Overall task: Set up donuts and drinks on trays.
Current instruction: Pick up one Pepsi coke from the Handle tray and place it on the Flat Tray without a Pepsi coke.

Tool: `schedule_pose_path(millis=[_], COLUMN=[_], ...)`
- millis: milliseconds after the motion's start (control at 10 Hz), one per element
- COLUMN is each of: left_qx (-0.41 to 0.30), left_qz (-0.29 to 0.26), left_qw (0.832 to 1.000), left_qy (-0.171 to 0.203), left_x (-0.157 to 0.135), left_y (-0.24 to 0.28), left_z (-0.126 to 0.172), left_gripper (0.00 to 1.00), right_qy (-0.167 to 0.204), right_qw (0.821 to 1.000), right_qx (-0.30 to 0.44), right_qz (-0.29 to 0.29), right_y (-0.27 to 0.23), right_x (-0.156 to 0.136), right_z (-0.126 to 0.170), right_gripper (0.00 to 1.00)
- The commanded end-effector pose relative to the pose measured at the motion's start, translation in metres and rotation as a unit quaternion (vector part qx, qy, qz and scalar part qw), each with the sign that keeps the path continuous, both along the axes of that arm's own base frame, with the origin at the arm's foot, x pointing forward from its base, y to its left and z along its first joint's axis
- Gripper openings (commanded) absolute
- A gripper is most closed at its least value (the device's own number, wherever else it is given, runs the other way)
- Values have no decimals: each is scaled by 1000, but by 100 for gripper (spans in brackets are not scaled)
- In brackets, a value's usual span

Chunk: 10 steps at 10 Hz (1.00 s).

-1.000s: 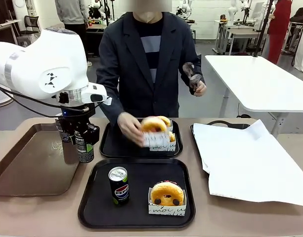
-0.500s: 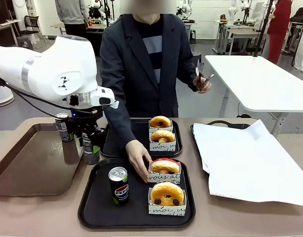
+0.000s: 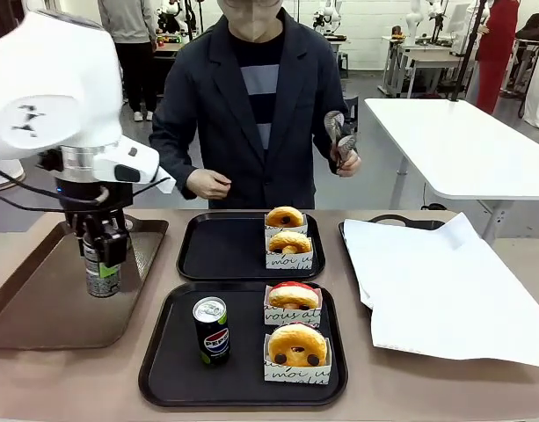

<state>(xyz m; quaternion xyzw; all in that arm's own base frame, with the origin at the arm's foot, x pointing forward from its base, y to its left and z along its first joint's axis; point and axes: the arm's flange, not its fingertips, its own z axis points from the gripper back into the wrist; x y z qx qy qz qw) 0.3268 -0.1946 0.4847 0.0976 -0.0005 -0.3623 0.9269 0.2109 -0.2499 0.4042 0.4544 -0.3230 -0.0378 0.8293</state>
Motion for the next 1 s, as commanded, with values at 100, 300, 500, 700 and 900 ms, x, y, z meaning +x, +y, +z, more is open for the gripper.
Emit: schedule_pose_path(millis=[100,300,500,700,900], left_qx=[-16,-29,-31,-60,-103], left_qz=[14,35,63,91,104], left_qw=[1000,999,997,994,989], left_qy=[-5,6,6,3,-15], left_x=[24,54,86,114,137], left_y=[-11,-36,-60,-81,-93], left_z=[-15,-25,-39,-48,-49], left_gripper=[59,59,59,59,59], right_qy=[-19,-19,-19,-19,-19], right_qw=[1000,1000,1000,1000,1000], right_qx=[8,8,8,8,8], right_qz=[-3,-3,-3,-3,-3], right_y=[-1,-1,-1,-1,-1], right_x=[3,3,3,3,3], right_z=[-1,-1,-1,-1,-1], right_gripper=[100,100,100,100,100])
